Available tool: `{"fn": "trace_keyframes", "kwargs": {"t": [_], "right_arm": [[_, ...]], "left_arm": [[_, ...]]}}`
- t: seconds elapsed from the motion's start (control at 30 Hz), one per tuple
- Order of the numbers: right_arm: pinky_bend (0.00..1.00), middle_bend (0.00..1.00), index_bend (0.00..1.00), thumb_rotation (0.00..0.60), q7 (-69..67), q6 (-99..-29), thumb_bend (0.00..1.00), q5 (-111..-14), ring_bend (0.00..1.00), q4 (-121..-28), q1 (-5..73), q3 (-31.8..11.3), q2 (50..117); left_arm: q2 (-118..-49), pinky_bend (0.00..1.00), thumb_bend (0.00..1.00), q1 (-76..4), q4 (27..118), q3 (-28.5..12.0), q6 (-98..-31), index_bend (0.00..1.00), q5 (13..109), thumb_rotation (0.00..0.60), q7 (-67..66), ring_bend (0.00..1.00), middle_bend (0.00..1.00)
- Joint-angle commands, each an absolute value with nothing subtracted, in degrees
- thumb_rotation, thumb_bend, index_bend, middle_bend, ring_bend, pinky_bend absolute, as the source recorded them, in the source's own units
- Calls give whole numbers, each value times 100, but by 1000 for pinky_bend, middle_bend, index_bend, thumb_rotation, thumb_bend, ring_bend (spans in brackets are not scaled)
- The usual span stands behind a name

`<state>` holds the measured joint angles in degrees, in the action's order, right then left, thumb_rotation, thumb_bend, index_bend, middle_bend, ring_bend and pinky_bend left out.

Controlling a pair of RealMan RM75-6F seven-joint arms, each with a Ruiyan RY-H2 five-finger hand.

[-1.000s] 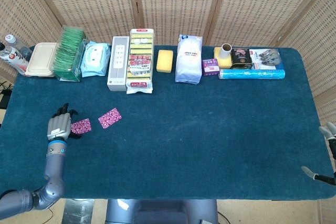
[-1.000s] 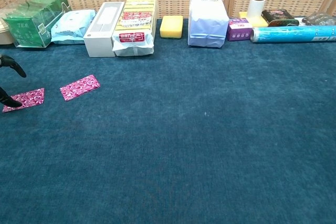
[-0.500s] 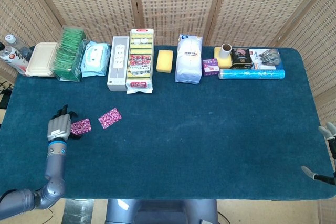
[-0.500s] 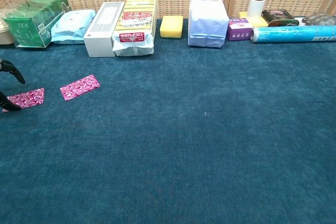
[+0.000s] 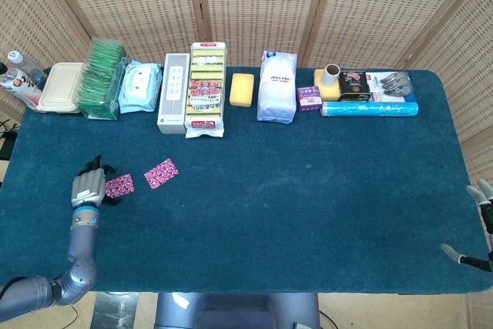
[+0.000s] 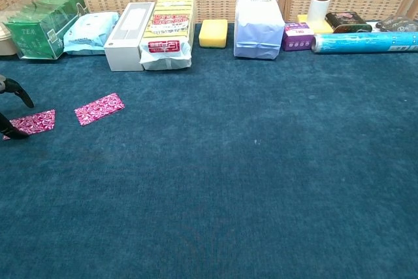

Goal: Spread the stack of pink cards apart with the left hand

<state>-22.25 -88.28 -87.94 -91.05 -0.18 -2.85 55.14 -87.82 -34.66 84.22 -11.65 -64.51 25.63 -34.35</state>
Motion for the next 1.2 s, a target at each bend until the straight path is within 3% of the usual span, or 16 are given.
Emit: {"fn": "trace_keyframes", "kwargs": {"t": [0.03, 0.63, 1.2], "right_arm": [[0, 0, 60, 600, -2226, -8828, 0, -8792, 0, -9107, -18, -286, 5512], [0, 0, 60, 600, -2210, -8824, 0, -8785, 0, -9120, -12, -290, 5512], [0, 0, 60, 600, -2206, -8822, 0, -8786, 0, -9125, -11, -287, 5512]], "left_arm": [[-8797, 134, 193, -3468, 8401, -1170, -6437, 280, 2550, 600, -3441, 0, 0], [-8882, 135, 197, -3449, 8262, -1204, -6373, 374, 2512, 600, -3419, 0, 0], [-8772, 134, 211, -3445, 8478, -1280, -6385, 377, 2561, 600, -3401, 0, 0]]}}
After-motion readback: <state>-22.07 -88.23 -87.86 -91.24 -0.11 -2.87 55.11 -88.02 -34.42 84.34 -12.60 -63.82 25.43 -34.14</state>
